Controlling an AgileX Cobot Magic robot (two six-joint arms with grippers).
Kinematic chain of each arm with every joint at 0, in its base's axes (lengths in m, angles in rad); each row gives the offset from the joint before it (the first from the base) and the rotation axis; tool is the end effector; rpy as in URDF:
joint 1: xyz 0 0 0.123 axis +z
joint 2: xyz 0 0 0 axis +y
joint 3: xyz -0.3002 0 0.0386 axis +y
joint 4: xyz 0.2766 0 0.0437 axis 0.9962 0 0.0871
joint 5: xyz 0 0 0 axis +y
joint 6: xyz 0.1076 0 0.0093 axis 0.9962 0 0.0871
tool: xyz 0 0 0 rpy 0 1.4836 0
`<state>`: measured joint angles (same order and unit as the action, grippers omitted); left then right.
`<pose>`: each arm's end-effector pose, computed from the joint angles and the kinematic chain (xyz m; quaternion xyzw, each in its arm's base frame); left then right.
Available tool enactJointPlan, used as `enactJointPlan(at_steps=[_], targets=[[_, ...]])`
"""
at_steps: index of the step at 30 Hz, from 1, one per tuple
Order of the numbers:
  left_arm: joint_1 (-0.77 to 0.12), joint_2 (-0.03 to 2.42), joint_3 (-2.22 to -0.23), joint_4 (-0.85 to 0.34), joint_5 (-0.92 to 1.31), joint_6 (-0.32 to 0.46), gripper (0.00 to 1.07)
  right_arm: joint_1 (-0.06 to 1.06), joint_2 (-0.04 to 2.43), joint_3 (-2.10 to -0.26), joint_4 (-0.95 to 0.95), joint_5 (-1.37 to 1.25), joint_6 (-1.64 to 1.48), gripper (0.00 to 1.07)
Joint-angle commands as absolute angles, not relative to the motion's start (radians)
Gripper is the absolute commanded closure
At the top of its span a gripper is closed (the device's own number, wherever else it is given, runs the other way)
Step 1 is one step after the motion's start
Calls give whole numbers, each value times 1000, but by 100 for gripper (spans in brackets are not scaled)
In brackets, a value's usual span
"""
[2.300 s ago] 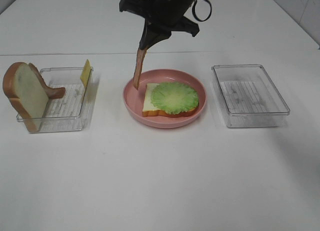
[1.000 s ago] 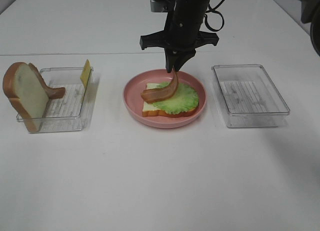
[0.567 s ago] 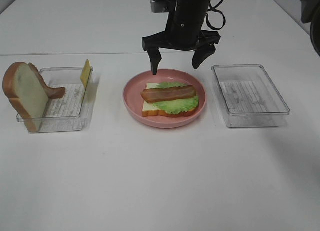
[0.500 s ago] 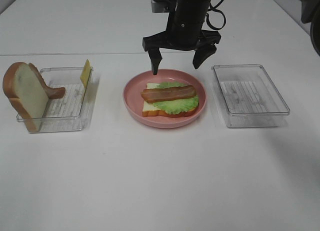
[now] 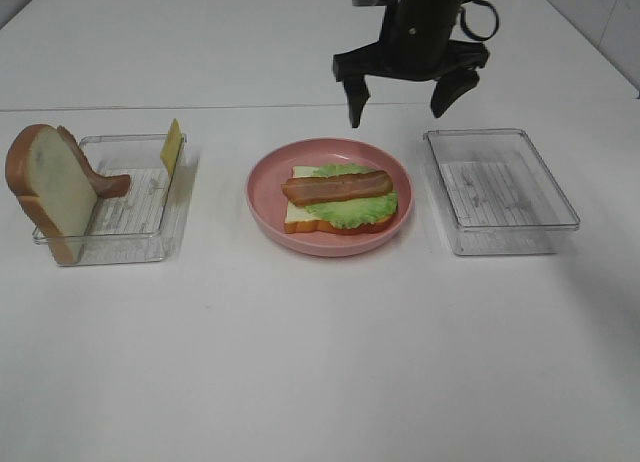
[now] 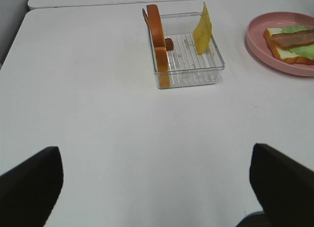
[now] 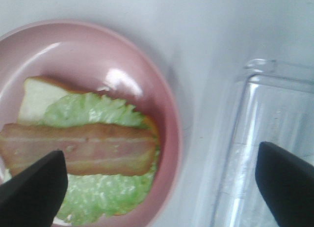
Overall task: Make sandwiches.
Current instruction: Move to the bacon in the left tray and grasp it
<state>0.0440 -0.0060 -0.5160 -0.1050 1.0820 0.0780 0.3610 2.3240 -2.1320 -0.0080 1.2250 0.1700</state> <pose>0.0138 -0.0094 0.2867 0.0176 0.8517 -0.0205 0.5233 0.5046 0.1896 0.2008 -0.0956 0.9881 0.0278 0.1170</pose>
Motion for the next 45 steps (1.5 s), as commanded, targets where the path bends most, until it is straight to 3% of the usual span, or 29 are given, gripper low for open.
enactJointPlan(at_steps=[1, 8, 19, 30, 33, 38, 45], targets=[[45, -18, -516, -106, 1077, 77, 9, 268, 2298, -2137, -14, 1329, 161, 11], [45, -18, -516, -106, 1077, 77, 9, 140, 2287, -2127, -15, 1329, 138, 11], [45, -18, -516, -106, 1077, 77, 9, 85, 2225, -2008, -39, 1329, 129, 11], [45, -18, -516, -106, 1077, 77, 9, 85, 1860, -1534, -57, 1329, 132, 11], [45, -18, -516, -106, 1077, 77, 9, 85, 1816, -1488, -53, 1329, 132, 11], [45, -18, -516, -106, 1077, 77, 9, 85, 1499, -1208, -52, 1327, 137, 11], [45, -18, -516, -106, 1077, 77, 9, 85, 1189, -1035, -53, 1326, 140, 11]])
